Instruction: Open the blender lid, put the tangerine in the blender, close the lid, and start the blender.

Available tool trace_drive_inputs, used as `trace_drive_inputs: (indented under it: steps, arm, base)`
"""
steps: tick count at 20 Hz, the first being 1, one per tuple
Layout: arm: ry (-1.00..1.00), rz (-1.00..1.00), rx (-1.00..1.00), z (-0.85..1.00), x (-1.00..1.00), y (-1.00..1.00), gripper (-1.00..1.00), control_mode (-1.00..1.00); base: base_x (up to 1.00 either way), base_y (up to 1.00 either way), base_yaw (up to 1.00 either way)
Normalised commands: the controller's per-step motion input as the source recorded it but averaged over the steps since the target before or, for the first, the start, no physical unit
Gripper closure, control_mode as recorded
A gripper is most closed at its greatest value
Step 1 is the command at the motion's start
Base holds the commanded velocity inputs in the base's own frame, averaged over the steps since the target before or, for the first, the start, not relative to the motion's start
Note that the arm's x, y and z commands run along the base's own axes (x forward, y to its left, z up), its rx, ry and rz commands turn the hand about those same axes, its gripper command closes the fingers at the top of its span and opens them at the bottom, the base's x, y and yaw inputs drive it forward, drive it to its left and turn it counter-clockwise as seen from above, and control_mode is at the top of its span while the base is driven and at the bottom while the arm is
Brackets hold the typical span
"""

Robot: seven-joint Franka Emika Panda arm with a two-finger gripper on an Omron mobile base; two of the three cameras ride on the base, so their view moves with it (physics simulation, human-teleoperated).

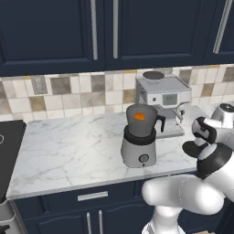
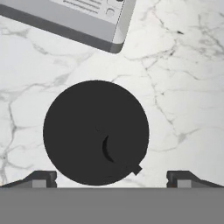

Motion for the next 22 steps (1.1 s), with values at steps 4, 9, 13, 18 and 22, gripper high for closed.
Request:
trace_drive_inputs:
  steps: [4, 9, 13, 18, 22]
  arm:
    - [0.06, 0.0, 0.0, -0.39, 0.1, -0.08, -1.0, -1.0]
    - [0.06, 0.0, 0.0, -0.33, 0.11, -0.14, -1.0, -1.0]
    - [0.04, 0.0, 0.0, -0.21, 0.23, -0.11, -1.0, -1.0]
    - [0.01, 0.0, 0.0, -0.15, 0.22, -0.01, -1.0, -1.0]
    - [0.02, 0.0, 0.0, -0.27, 0.02, -0.04, -1.0, -1.0]
  base:
    - [0.0, 0.0, 0.0]
    - [0.0, 0.0, 0.0]
    - [0.0, 0.0, 0.0]
    - [0.0, 0.0, 0.0]
    - [0.0, 0.0, 0.0]
